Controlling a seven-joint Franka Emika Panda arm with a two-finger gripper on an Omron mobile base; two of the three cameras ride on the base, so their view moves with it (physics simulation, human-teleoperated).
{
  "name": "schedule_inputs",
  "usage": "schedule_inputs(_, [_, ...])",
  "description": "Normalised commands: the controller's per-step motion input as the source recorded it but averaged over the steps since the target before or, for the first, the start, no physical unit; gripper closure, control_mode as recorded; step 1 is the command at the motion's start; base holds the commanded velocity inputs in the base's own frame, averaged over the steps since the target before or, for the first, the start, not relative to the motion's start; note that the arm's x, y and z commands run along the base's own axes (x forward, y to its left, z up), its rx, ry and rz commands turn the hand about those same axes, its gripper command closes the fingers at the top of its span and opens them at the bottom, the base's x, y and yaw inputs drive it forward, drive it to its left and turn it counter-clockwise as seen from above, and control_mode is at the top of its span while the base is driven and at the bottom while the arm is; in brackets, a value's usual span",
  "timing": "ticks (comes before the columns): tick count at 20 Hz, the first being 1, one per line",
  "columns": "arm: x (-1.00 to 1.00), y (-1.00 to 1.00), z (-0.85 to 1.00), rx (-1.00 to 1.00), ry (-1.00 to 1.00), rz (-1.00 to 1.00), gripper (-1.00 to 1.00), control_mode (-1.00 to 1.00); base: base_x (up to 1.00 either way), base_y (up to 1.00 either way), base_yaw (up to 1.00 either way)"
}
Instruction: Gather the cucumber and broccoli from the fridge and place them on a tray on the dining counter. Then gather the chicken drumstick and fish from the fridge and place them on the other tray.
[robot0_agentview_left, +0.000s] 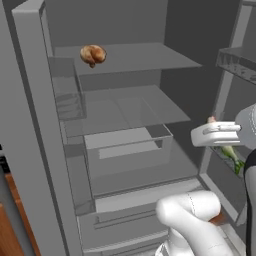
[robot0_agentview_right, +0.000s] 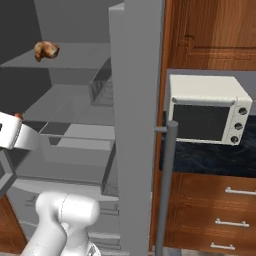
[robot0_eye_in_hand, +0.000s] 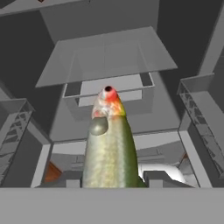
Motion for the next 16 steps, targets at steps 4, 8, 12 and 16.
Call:
schedule_inputs(4, [0.00,0.00,0.00,0.00,0.00,0.00,1.00,1.00,-0.62,0.34,-0.22])
schedule_inputs(8, [0.00,0.00,0.00,0.00,0.00,0.00,1.00,1.00,-0.80,0.54,-0.27])
schedule_inputs(12, [0.00,0.00,0.00,0.00,0.00,0.00,1.00,1.00,-0.91,0.64,-0.30])
schedule_inputs(16, [0.00,0.00,0.00,0.00,0.00,0.00,1.00,1.00,-1.00,0.36,-0.32])
